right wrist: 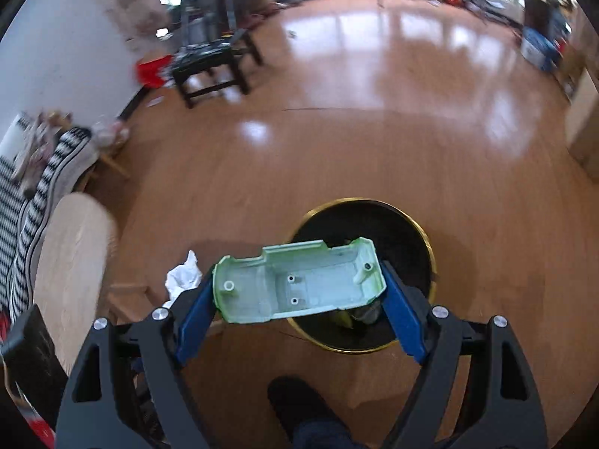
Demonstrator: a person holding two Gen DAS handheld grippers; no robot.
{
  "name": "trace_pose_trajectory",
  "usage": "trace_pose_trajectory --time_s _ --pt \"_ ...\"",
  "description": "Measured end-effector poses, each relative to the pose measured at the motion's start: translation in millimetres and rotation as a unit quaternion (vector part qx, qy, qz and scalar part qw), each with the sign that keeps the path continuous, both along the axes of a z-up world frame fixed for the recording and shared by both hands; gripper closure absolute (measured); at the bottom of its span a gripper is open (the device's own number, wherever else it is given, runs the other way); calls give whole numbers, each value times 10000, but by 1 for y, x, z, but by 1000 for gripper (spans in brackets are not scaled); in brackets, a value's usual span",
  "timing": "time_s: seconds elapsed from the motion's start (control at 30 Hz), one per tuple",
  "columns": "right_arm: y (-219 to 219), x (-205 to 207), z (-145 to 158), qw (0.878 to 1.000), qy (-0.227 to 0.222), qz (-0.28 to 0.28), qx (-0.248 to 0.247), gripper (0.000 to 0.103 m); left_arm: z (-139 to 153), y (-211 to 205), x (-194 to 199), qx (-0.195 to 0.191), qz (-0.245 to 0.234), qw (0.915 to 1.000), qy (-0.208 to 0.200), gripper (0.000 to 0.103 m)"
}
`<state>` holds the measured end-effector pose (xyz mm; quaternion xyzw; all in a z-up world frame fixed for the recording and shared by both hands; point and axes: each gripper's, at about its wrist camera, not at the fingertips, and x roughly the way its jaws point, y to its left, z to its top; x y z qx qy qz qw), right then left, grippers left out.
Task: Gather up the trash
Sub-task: 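Carry the tissue and car shell over the bin and open the left tool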
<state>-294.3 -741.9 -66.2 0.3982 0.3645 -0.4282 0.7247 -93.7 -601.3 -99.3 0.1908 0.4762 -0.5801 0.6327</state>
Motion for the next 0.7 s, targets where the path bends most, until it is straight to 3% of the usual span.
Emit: trace_pose_trajectory --time_s 0.23,0.57,0.6,0.63,0.7 --pt "-10 -16 -9 9995 100 -297 48 24 -32 -39 -24 149 -221 9989 374 82" --pt "-12 -12 -8 9989 116 -455 21 23 -40 -49 -31 18 -287 9985 466 79" --pt "-11 -12 -7 9989 118 -462 27 23 -40 -48 -31 27 -282 9985 473 67" --pt "-11 -12 -7 9988 134 -475 34 20 -41 -48 -31 21 -255 9984 500 44" --pt "-9 -10 -7 9987 163 -492 1 16 -37 -47 -27 -42 -213 9985 496 35"
